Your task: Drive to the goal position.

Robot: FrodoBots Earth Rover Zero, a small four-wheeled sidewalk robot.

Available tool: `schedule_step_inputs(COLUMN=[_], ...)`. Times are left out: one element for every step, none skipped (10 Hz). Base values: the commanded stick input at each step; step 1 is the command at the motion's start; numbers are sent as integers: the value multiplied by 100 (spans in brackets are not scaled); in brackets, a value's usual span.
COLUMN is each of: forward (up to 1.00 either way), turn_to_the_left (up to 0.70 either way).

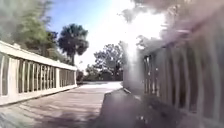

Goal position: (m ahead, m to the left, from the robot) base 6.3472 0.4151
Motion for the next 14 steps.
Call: schedule_step_inputs(forward=[70, 70, 70, 70, 70, 70, 70, 70, 70, 70, 70, 70, 70, 70], turn_to_the_left=[0, 0, 0, 0, 0, 0, 0, 0, 0, 0, 0, 0, 0, 0])
